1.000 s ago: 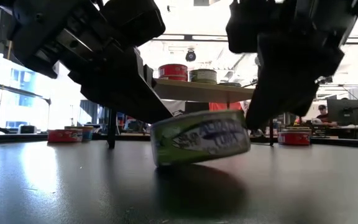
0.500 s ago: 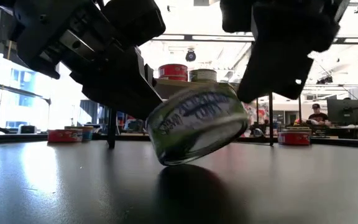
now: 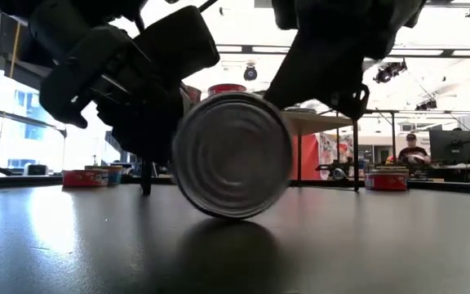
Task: Stack canned seafood by type on shelf
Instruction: Stack the silver and green tuna can on top of the silver and green tuna can on the shelf
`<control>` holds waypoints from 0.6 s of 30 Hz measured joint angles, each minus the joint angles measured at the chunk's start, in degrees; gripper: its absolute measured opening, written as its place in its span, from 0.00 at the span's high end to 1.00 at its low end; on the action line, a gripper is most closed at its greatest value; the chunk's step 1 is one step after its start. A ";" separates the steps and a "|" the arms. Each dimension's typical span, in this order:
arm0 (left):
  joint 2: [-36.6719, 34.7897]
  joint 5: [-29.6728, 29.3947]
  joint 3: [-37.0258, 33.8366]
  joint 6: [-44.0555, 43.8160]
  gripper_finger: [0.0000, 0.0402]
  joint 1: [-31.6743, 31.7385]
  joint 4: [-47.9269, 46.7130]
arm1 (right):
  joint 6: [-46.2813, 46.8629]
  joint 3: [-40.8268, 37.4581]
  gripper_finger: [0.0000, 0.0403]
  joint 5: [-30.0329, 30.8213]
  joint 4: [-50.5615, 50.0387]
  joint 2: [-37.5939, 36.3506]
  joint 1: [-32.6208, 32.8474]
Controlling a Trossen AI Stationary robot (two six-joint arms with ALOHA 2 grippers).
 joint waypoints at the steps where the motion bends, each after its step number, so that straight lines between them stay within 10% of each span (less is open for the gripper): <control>1: -0.03 -0.08 0.06 0.52 1.00 0.00 -0.43 | -0.55 -0.07 1.00 0.23 -0.20 0.14 -0.05; 18: -20.52 -13.41 0.13 0.62 1.00 2.28 -31.06 | -15.81 -0.26 1.00 -0.30 -0.36 -6.61 -4.96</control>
